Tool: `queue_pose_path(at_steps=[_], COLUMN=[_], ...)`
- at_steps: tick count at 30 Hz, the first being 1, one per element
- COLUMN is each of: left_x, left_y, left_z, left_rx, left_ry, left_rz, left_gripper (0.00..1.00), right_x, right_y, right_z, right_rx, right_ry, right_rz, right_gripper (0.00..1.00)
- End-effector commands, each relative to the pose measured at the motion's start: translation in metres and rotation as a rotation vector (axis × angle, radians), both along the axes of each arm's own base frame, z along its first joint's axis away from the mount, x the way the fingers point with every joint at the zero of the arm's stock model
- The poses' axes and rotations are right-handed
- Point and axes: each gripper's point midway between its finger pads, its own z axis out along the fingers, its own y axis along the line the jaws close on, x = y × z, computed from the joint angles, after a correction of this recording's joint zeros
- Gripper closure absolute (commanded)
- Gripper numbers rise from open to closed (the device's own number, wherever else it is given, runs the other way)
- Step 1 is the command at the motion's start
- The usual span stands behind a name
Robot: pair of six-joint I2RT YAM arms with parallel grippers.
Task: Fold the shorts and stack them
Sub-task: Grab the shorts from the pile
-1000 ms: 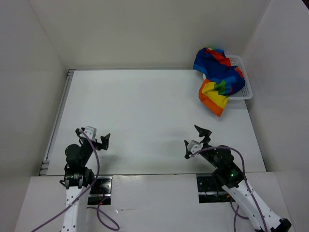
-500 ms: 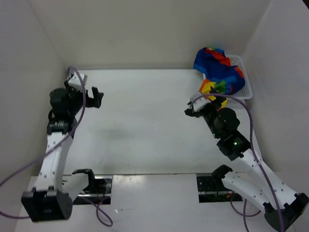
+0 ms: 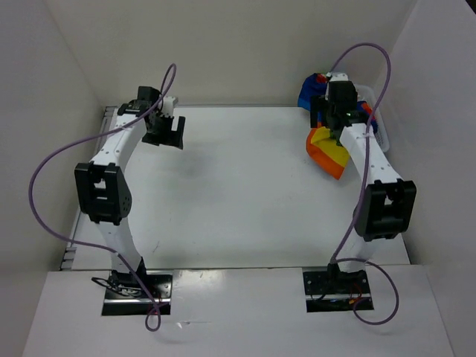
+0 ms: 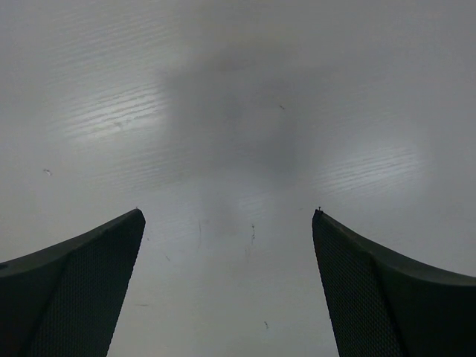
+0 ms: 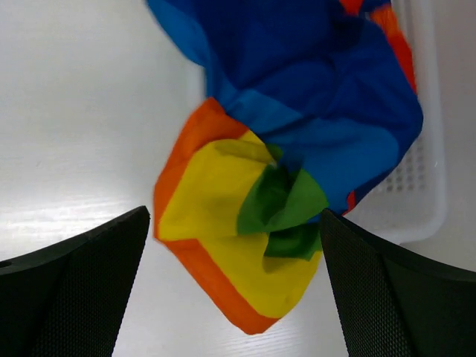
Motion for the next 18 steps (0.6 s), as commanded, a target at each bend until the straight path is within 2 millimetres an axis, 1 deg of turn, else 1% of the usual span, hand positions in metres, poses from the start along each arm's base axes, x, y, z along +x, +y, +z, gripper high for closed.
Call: queue_pose_path(at_steps=[1, 2, 3, 4, 5, 6, 7, 8, 9, 10, 11, 12, 13, 14, 15, 16, 17, 18], left_x=[-0.02, -0.013, -0.003, 0.002, 0.005, 0.01, 0.014, 0.014, 0.013, 0.013, 0.012, 0.011, 0.011, 0.01, 0.01, 0.009, 0.009, 0.009], left_y=[-0.005, -0.006, -0.019, -0.022, -0.029, -0.029, -0.035, -0.035, -0.044, -0.044, -0.047, -0.054, -0.055, -0.059, -0.059, -0.063, -0.063, -0.063], left_z=[-0.013, -0.011, -0.003, 0.001, 0.008, 0.007, 0.01, 0.011, 0.01, 0.009, 0.009, 0.008, 0.008, 0.008, 0.008, 0.008, 0.008, 0.008], left_rx=[-0.066, -0.067, -0.068, -0.061, -0.061, -0.061, -0.062, -0.062, -0.05, -0.018, 0.0, 0.012, 0.013, 0.022, 0.022, 0.022, 0.022, 0.022], left_ry=[0.193, 0.164, 0.101, 0.076, 0.056, 0.053, 0.04, 0.039, 0.039, 0.036, 0.034, 0.033, 0.033, 0.031, 0.031, 0.031, 0.031, 0.031], left_rz=[-0.022, -0.023, -0.054, -0.06, -0.074, -0.075, -0.087, -0.087, -0.105, -0.098, -0.102, -0.117, -0.117, -0.125, -0.125, -0.134, -0.134, -0.134], left_gripper=[0.0, 0.0, 0.0, 0.0, 0.0, 0.0, 0.0, 0.0, 0.0, 0.0, 0.0, 0.0, 0.0, 0.0, 0.0, 0.0, 0.0, 0.0], right_x=[0.014, 0.021, 0.025, 0.028, 0.032, 0.031, 0.034, 0.034, 0.038, 0.039, 0.043, 0.045, 0.043, 0.046, 0.046, 0.047, 0.048, 0.049], right_y=[-0.047, -0.062, -0.075, -0.098, -0.113, -0.13, -0.132, -0.137, -0.135, -0.138, -0.132, -0.124, -0.123, -0.115, -0.116, -0.114, -0.111, -0.11], right_z=[0.022, 0.007, 0.005, 0.008, -0.006, -0.013, -0.018, -0.025, -0.038, -0.043, -0.051, -0.064, -0.071, -0.079, -0.085, -0.085, -0.091, -0.091], right_rx=[0.14, 0.136, 0.138, 0.161, 0.149, 0.155, 0.167, 0.165, 0.174, 0.183, 0.224, 0.248, 0.281, 0.322, 0.337, 0.346, 0.357, 0.363], right_ry=[-0.08, -0.062, -0.077, -0.114, -0.1, -0.091, -0.082, -0.068, -0.042, -0.031, -0.008, 0.026, 0.051, 0.076, 0.088, 0.089, 0.103, 0.105], right_rz=[-0.264, -0.329, -0.383, -0.466, -0.531, -0.572, -0.567, -0.577, -0.564, -0.562, -0.51, -0.467, -0.444, -0.392, -0.385, -0.374, -0.365, -0.356], right_gripper=[0.01, 0.01, 0.01, 0.01, 0.01, 0.01, 0.01, 0.01, 0.01, 0.01, 0.01, 0.01, 0.01, 0.01, 0.01, 0.06, 0.1, 0.18])
